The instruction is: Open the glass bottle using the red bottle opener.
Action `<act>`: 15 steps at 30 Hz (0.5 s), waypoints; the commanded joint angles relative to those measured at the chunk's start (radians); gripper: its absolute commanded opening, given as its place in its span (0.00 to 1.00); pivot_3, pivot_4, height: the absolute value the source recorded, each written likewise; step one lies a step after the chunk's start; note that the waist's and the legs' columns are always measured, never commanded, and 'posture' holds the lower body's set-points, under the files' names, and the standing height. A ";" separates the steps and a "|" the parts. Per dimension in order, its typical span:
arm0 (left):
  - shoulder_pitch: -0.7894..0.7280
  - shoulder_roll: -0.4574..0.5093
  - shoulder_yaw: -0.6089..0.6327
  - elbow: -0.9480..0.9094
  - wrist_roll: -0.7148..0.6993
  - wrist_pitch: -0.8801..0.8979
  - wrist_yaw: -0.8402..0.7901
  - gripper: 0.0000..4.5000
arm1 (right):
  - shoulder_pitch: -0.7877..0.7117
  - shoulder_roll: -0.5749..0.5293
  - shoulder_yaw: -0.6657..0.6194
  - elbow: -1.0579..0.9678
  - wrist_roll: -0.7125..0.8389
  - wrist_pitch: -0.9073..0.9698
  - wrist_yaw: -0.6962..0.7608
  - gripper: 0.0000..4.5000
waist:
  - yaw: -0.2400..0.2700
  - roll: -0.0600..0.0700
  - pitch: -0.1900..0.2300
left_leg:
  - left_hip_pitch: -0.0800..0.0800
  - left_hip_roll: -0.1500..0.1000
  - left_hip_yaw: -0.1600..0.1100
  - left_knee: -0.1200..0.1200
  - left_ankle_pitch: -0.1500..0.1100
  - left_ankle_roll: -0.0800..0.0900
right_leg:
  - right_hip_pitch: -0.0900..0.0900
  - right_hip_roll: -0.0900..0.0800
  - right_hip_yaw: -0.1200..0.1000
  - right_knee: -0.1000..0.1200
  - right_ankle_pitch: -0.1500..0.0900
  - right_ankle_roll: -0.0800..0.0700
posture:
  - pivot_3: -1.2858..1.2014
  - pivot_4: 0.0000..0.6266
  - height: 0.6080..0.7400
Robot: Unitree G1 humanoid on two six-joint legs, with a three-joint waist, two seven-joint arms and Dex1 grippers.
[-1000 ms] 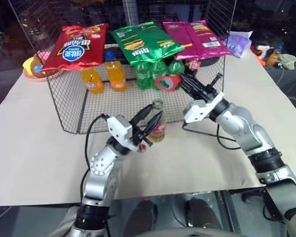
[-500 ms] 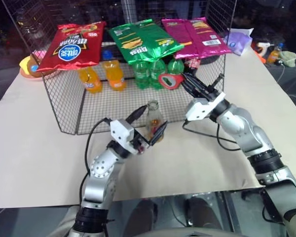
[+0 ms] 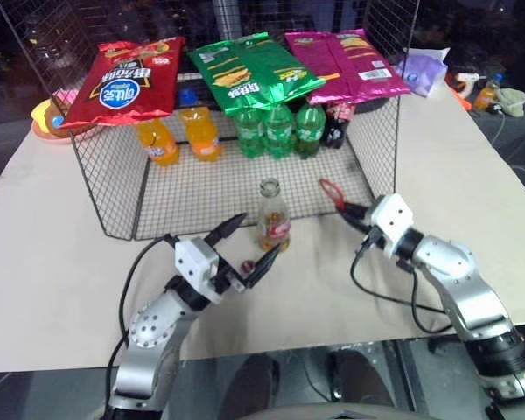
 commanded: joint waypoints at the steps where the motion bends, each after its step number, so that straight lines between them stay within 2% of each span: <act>1: 0.050 -0.001 0.029 -0.045 -0.027 0.010 0.015 0.99 | 0.008 -0.011 -0.077 -0.115 0.231 0.289 0.007 0.00 | 0.003 0.000 0.001 | 0.000 0.000 0.000 0.000 0.000 0.000 | 0.000 0.000 -0.001 0.000 0.000 0.000 | 0.52 0.24 1.00; 5: 0.054 -0.016 0.061 -0.029 -0.016 0.056 0.082 0.99 | 0.039 -0.035 -0.064 -0.102 0.247 0.368 0.009 0.00 | 0.009 -0.001 0.001 | 0.000 -0.001 -0.002 0.000 0.000 0.001 | 0.001 0.002 -0.004 0.000 0.000 0.000 | 0.52 0.24 1.00; 11: 0.081 -0.011 0.109 -0.018 0.027 0.090 0.151 1.00 | 0.062 -0.039 -0.085 -0.067 0.186 0.301 0.008 0.50 | 0.004 -0.001 0.001 | 0.000 -0.001 -0.001 0.000 0.002 -0.003 | 0.001 0.003 -0.003 0.000 0.000 0.000 | 0.52 0.24 1.00; 15: 0.114 0.019 0.148 -0.015 0.060 0.088 0.156 1.00 | 0.124 -0.076 -0.117 -0.058 0.129 0.177 0.040 0.90 | 0.006 -0.001 0.001 | 0.000 -0.001 -0.002 0.000 0.002 -0.003 | 0.001 0.004 -0.004 0.000 0.000 0.000 | 0.52 0.24 1.00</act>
